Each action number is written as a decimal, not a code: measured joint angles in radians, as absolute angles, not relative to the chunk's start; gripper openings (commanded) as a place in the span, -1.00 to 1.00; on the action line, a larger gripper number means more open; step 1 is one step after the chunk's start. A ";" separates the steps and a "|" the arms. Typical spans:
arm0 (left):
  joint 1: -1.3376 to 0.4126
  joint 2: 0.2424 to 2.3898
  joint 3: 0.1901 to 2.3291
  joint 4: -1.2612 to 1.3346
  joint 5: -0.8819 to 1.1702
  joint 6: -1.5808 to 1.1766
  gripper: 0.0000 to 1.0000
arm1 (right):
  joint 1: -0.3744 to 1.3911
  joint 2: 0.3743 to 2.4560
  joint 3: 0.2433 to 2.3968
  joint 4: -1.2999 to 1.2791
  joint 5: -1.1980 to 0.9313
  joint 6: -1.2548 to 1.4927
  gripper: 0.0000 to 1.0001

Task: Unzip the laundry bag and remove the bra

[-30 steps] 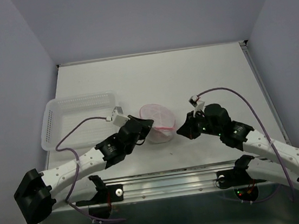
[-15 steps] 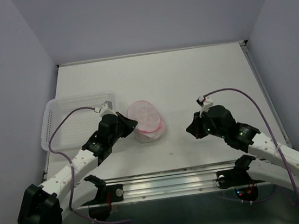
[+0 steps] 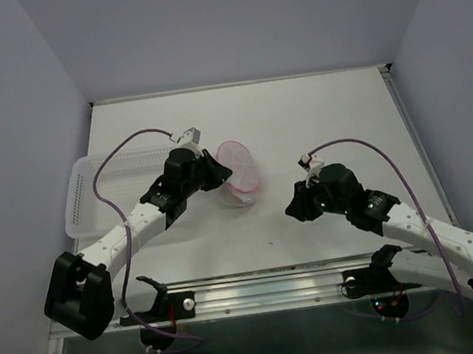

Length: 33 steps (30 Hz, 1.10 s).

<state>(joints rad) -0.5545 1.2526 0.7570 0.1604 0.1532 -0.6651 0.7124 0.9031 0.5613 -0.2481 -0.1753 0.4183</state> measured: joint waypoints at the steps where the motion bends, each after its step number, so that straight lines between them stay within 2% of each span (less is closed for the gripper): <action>1: -0.554 1.237 0.744 0.160 0.160 -0.666 -1.00 | 0.712 0.925 0.561 -0.225 -0.172 0.420 -0.11; 4: -0.554 1.179 0.696 0.159 0.186 -0.679 -1.00 | 0.712 0.992 0.561 -0.163 -0.173 0.421 0.15; 7: -0.554 1.127 0.656 0.161 0.216 -0.701 -1.00 | 0.712 1.046 0.560 -0.095 -0.189 0.412 0.22; 10: -0.554 1.090 0.633 0.160 0.237 -0.717 -1.00 | 0.710 1.088 0.547 0.045 -0.237 0.407 0.43; 16: -0.554 1.053 0.629 0.152 0.255 -0.720 -1.00 | 0.682 1.213 0.523 0.276 -0.364 0.384 0.47; 33: -0.554 0.977 0.629 0.103 0.307 -0.715 -1.00 | 0.596 1.399 0.491 0.562 -0.659 0.374 0.51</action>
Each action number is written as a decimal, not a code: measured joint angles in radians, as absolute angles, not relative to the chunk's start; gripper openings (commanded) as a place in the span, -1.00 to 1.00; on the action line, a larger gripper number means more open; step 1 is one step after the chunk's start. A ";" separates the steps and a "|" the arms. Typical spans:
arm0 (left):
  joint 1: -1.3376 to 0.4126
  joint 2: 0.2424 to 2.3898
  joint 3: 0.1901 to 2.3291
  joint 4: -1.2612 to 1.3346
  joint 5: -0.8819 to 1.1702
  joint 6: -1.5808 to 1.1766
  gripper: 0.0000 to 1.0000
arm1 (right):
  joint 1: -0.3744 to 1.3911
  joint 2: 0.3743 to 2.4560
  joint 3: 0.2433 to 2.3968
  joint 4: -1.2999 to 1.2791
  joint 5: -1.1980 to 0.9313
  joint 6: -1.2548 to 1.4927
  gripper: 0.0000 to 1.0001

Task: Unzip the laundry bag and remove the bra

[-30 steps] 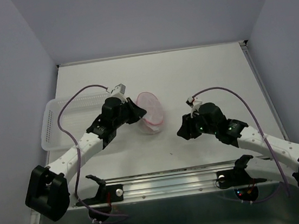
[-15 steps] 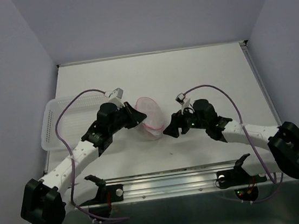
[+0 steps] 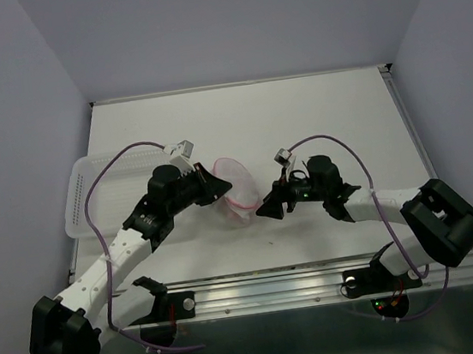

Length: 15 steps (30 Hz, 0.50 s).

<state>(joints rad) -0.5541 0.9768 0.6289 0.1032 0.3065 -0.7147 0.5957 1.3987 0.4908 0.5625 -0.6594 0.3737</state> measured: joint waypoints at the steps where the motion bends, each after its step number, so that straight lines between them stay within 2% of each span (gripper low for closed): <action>1: -0.554 0.972 0.629 0.099 0.308 -0.714 -1.00 | 0.595 1.407 0.490 0.572 -0.669 0.374 0.50; 5: -0.554 0.953 0.629 0.089 0.316 -0.714 -1.00 | 0.595 1.428 0.482 0.618 -0.722 0.381 0.49; 15: -0.554 0.940 0.629 0.088 0.338 -0.715 -1.00 | 0.595 1.509 0.481 0.753 -0.848 0.414 0.26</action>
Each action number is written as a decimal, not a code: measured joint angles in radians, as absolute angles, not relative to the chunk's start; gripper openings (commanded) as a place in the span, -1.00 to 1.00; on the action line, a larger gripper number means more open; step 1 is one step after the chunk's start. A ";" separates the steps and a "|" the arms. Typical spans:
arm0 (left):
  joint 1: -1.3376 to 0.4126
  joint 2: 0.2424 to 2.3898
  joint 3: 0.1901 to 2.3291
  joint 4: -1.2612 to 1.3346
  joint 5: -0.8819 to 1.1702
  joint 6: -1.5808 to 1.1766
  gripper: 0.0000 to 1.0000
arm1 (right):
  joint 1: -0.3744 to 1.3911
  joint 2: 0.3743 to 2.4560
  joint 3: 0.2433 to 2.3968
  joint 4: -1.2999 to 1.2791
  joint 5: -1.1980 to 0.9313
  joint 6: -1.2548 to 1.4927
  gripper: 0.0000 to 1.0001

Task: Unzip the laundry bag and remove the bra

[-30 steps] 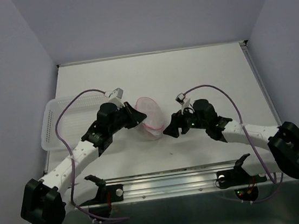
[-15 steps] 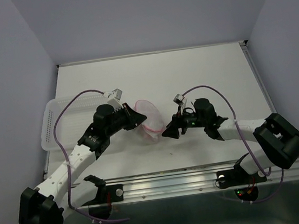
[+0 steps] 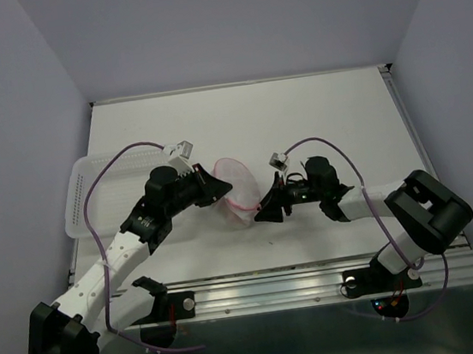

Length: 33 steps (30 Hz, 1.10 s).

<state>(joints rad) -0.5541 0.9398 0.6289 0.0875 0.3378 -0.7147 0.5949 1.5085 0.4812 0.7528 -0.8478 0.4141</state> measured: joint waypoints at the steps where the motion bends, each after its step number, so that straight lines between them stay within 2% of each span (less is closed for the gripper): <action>1: -0.554 0.940 0.629 0.088 0.339 -0.715 -1.00 | 0.595 1.515 0.481 0.762 -0.854 0.417 0.22; 8: -0.554 0.940 0.629 0.087 0.342 -0.715 -1.00 | 0.595 1.534 0.482 0.801 -0.888 0.428 -0.24; 12: -0.554 0.940 0.629 0.087 0.346 -0.715 -1.00 | 0.595 1.534 0.482 0.810 -0.891 0.432 -0.73; 15: -0.554 0.940 0.629 0.088 0.349 -0.715 -1.00 | 0.591 1.533 0.481 0.812 -0.887 0.432 -0.98; 24: -0.554 0.946 0.629 0.088 0.347 -0.704 -1.00 | 0.589 1.442 0.427 0.788 -0.797 0.419 -0.99; 30: -0.554 1.084 0.688 0.087 0.340 -0.639 -1.00 | 0.589 1.236 0.395 0.582 -0.648 0.380 -0.99; 33: -0.554 1.171 0.737 0.099 0.331 -0.611 -0.86 | 0.589 1.151 0.392 0.498 -0.577 0.371 -0.99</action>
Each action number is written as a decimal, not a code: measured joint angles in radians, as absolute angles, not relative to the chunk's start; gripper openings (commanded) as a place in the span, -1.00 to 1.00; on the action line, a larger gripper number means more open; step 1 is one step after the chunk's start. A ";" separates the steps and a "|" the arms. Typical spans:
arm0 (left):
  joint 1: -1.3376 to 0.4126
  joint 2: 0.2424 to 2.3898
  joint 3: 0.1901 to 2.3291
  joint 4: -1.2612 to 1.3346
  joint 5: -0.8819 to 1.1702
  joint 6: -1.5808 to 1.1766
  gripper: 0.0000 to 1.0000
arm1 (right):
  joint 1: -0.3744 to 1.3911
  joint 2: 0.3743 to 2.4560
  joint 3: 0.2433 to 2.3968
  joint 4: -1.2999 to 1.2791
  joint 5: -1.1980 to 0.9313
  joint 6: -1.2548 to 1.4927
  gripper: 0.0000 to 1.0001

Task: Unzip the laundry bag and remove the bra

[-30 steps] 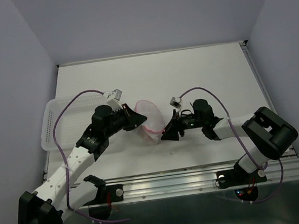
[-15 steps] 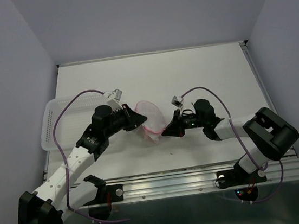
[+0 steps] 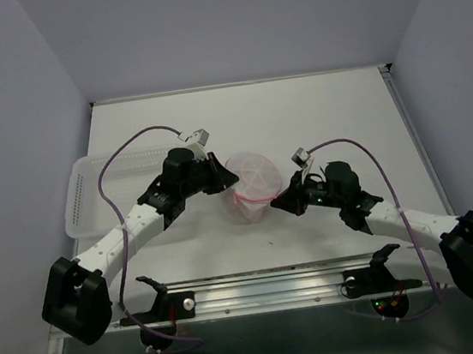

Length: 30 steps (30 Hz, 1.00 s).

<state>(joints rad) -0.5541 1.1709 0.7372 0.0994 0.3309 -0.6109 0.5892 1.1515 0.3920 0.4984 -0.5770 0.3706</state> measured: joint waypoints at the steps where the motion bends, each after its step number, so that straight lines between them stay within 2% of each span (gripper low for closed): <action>1: -0.554 1.200 0.757 0.102 0.325 -0.605 -0.78 | 0.589 1.129 0.392 0.465 -0.553 0.369 -0.98; 2: -0.554 1.226 0.780 0.101 0.322 -0.599 -0.70 | 0.589 1.114 0.394 0.434 -0.532 0.369 -0.99; 4: -0.557 1.289 0.823 0.109 0.319 -0.591 -0.21 | 0.589 1.099 0.413 0.350 -0.487 0.370 -0.99; 5: -0.559 1.305 0.836 0.109 0.317 -0.587 0.28 | 0.589 1.098 0.421 0.327 -0.473 0.370 -0.99; 8: -0.566 1.337 0.866 0.119 0.291 -0.588 0.93 | 0.593 1.093 0.446 0.256 -0.439 0.391 -0.99; 14: -0.637 1.282 0.883 0.099 0.132 -0.641 0.98 | 0.624 1.097 0.481 0.162 -0.366 0.443 -0.99; 23: -0.943 0.995 0.725 0.054 -0.225 -0.936 0.94 | 0.704 1.118 0.534 0.100 -0.241 0.509 -0.99; 27: -1.073 1.004 0.636 0.044 -0.357 -1.100 0.88 | 0.736 1.131 0.542 0.086 -0.194 0.527 -0.99; 30: -1.118 1.090 0.632 0.049 -0.402 -1.174 0.81 | 0.755 1.139 0.542 0.080 -0.174 0.539 -0.99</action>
<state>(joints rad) -1.1179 1.0901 0.6315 0.0490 -0.4015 -1.1744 0.7551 1.1393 0.5419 0.0795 -0.1741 0.5392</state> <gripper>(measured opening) 0.930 0.033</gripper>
